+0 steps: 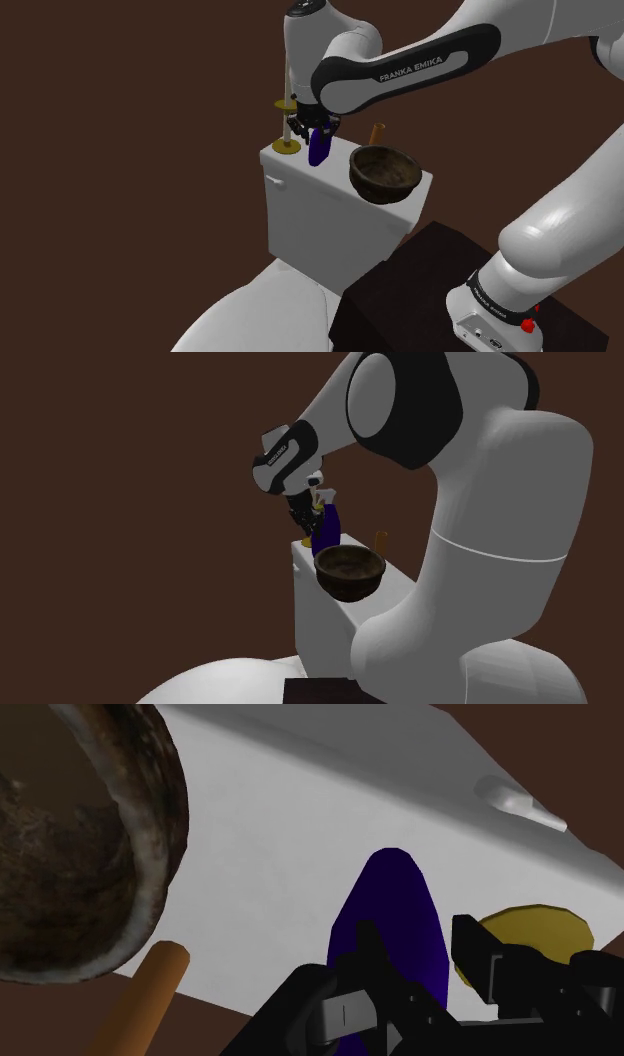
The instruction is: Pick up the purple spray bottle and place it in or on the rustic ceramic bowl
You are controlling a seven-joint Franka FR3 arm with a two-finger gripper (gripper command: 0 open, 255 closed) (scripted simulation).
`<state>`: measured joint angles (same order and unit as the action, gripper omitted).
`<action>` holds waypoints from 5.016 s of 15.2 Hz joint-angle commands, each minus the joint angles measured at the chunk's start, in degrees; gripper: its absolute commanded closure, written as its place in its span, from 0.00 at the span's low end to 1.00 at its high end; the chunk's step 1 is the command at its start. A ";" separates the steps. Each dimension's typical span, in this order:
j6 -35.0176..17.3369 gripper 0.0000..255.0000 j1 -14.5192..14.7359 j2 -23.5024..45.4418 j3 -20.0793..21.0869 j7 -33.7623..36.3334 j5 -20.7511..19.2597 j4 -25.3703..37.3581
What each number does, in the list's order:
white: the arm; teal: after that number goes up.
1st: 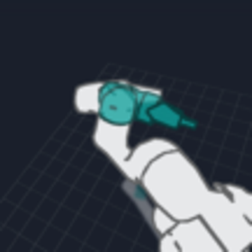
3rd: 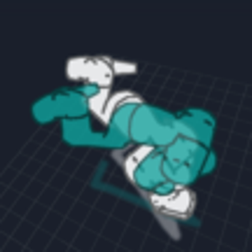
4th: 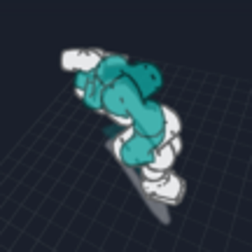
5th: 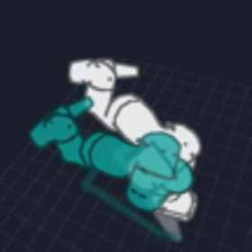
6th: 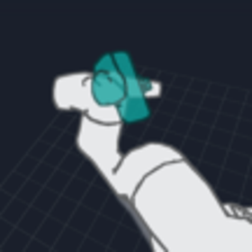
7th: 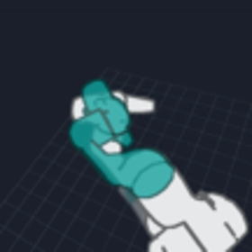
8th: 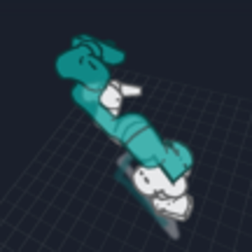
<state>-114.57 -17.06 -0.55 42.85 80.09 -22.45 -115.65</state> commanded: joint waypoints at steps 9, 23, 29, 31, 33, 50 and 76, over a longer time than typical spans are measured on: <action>5.80 1.00 -0.10 -2.08 -0.24 -3.32 2.43 4.89; 15.67 1.00 -0.05 -2.63 -0.20 -6.90 3.68 14.95; 20.27 1.00 0.12 -1.80 0.11 -7.92 3.29 20.23; 21.87 1.00 0.21 -1.36 0.26 -8.19 3.03 22.15; 23.02 1.00 0.30 -1.01 0.39 -8.36 2.80 23.55; 21.24 1.00 9.98 -43.66 -13.67 -19.69 22.14 -13.28; 22.42 0.00 10.49 -43.90 -12.20 -18.14 23.06 -12.48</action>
<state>-93.95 -6.67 -44.15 30.86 62.10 0.62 -129.58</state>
